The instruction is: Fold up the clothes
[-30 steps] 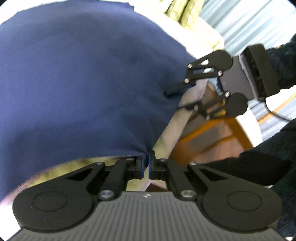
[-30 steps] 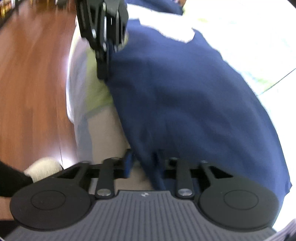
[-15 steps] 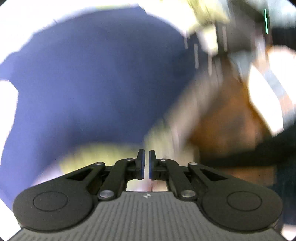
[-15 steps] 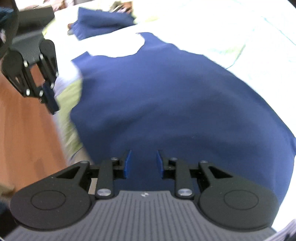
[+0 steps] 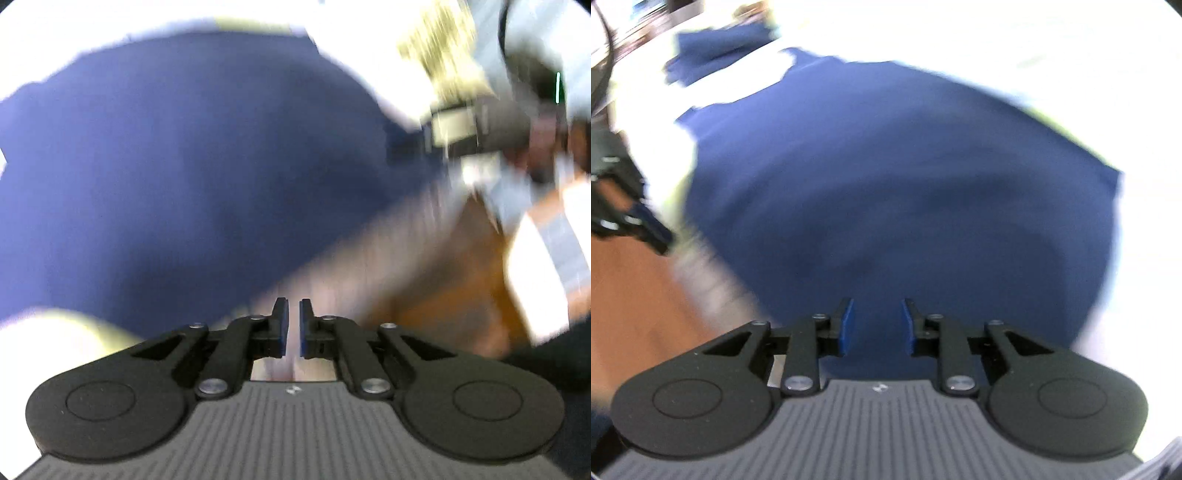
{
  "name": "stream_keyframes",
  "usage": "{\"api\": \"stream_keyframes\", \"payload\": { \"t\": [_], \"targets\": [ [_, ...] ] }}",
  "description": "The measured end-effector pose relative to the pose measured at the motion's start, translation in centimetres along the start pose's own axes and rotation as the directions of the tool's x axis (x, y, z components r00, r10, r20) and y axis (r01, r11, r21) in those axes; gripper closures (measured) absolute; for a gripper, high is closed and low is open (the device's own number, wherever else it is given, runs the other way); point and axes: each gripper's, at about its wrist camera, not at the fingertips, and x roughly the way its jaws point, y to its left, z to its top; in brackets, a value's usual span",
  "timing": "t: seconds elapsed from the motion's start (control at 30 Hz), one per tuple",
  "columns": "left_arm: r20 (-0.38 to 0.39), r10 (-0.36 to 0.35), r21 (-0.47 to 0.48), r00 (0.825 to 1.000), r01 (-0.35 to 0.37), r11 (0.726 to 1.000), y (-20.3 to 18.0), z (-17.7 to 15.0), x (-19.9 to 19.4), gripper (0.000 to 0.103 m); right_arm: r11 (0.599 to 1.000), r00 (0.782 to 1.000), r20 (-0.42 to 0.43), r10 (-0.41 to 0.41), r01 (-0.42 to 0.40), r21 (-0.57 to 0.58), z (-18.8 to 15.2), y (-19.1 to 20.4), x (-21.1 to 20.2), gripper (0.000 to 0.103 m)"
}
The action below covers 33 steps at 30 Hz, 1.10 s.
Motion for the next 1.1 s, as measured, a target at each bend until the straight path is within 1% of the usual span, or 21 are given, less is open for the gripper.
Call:
{"api": "stream_keyframes", "payload": {
  "t": [0.03, 0.07, 0.13, 0.23, 0.27, 0.3, 0.37, 0.4, 0.43, 0.47, 0.53, 0.57, 0.6, 0.7, 0.77, 0.8, 0.9, 0.97, 1.03, 1.07, 1.1],
  "targets": [
    [0.013, 0.030, -0.024, 0.999, -0.030, 0.999, 0.2, 0.6, 0.5, 0.083, 0.998, 0.999, -0.030, -0.029, 0.031, 0.052, -0.7, -1.7, 0.9, 0.079],
    [0.000, 0.044, -0.061, 0.999, -0.044, 0.997, 0.6, 1.1, 1.7, 0.083, 0.996, 0.995, -0.096, -0.023, 0.032, 0.087, -1.9, -2.8, 1.7, 0.079],
    [-0.114, 0.030, -0.079, 0.993, -0.039, 0.996, -0.3, 1.3, 5.0, 0.083, 0.988, 0.978, -0.210, -0.005, 0.036, 0.147, -4.0, -4.7, 3.0, 0.079],
    [-0.169, -0.052, 0.027, 0.984, 0.057, 0.998, -5.4, 1.5, 5.7, 0.083, 0.991, 0.960, -0.277, 0.036, 0.002, 0.136, -5.8, -5.7, 1.0, 0.080],
    [-0.168, -0.075, 0.035, 0.983, 0.082, 0.996, -6.4, 1.6, 5.7, 0.081, 0.992, 0.956, -0.292, 0.026, 0.012, 0.127, -5.8, -6.2, 0.4, 0.080],
    [-0.149, -0.118, 0.031, 0.982, 0.124, 0.992, -8.1, 2.1, 5.8, 0.079, 0.992, 0.959, -0.283, 0.009, 0.028, 0.125, -5.5, -6.7, 0.0, 0.080],
    [-0.121, -0.139, 0.047, 0.983, 0.146, 0.988, -10.4, 3.6, 6.3, 0.078, 0.982, 0.976, -0.208, -0.061, 0.096, 0.163, -3.5, -9.7, -1.4, 0.080],
    [-0.087, -0.126, 0.048, 0.988, 0.131, 0.990, -12.3, 4.6, 7.0, 0.077, 0.974, 0.983, -0.170, -0.072, 0.106, 0.200, -2.4, -11.0, -1.8, 0.080],
    [-0.064, -0.106, 0.023, 0.992, 0.108, 0.994, -13.3, 5.7, 8.0, 0.076, 0.965, 0.989, -0.130, -0.075, 0.105, 0.241, -1.3, -12.6, -2.1, 0.080],
    [-0.049, -0.086, -0.013, 0.995, 0.086, 0.996, -14.0, 6.6, 9.0, 0.073, 0.953, 0.994, -0.086, -0.061, 0.084, 0.291, 0.0, -14.5, -2.1, 0.080],
    [-0.035, -0.042, -0.061, 0.998, 0.040, 0.997, -15.3, 7.5, 10.5, 0.071, 0.922, 1.000, -0.001, -0.031, 0.029, 0.385, 2.7, -18.7, -1.7, 0.080],
    [-0.027, -0.006, -0.095, 1.000, 0.004, 0.995, -16.2, 8.2, 11.7, 0.070, 0.909, 1.000, 0.022, -0.006, -0.003, 0.416, 3.9, -20.8, -1.0, 0.080],
    [-0.023, 0.029, -0.134, 0.999, -0.031, 0.990, -16.7, 8.7, 12.4, 0.070, 0.907, 0.999, 0.032, 0.009, -0.022, 0.421, 4.5, -22.0, -0.3, 0.080],
    [-0.027, 0.119, -0.252, 0.993, -0.122, 0.960, -16.2, 9.4, 13.6, 0.070, 0.914, 0.995, 0.053, 0.082, -0.096, 0.395, 7.7, -27.1, 3.9, 0.080],
    [-0.044, 0.160, -0.321, 0.986, -0.166, 0.932, -17.9, 9.4, 15.6, 0.070, 0.921, 0.989, 0.055, 0.140, -0.150, 0.359, 9.5, -30.6, 7.5, 0.079],
    [-0.055, 0.175, -0.351, 0.983, -0.183, 0.918, -19.2, 9.5, 16.7, 0.070, 0.920, 0.986, 0.049, 0.158, -0.165, 0.356, 10.0, -31.4, 8.0, 0.080],
    [-0.095, 0.208, -0.434, 0.973, -0.229, 0.871, -22.9, 9.6, 19.6, 0.070, 0.916, 0.974, 0.035, 0.222, -0.221, 0.334, 12.0, -33.2, 11.5, 0.081],
    [-0.121, 0.225, -0.458, 0.967, -0.255, 0.851, -23.7, 9.5, 20.4, 0.070, 0.910, 0.968, 0.032, 0.248, -0.244, 0.334, 12.7, -33.8, 12.7, 0.081],
    [-0.134, 0.243, -0.489, 0.961, -0.278, 0.827, -23.9, 9.4, 20.5, 0.070, 0.882, 0.951, 0.039, 0.306, -0.298, 0.366, 13.1, -35.0, 13.5, 0.081],
    [-0.136, 0.248, -0.500, 0.959, -0.283, 0.819, -23.9, 9.4, 20.4, 0.070, 0.874, 0.947, 0.035, 0.321, -0.310, 0.376, 13.1, -35.4, 13.5, 0.081],
    [-0.139, 0.260, -0.522, 0.956, -0.294, 0.801, -23.8, 9.4, 20.4, 0.070, 0.863, 0.940, 0.022, 0.341, -0.322, 0.389, 13.0, -35.8, 14.3, 0.081]
  ]
}}
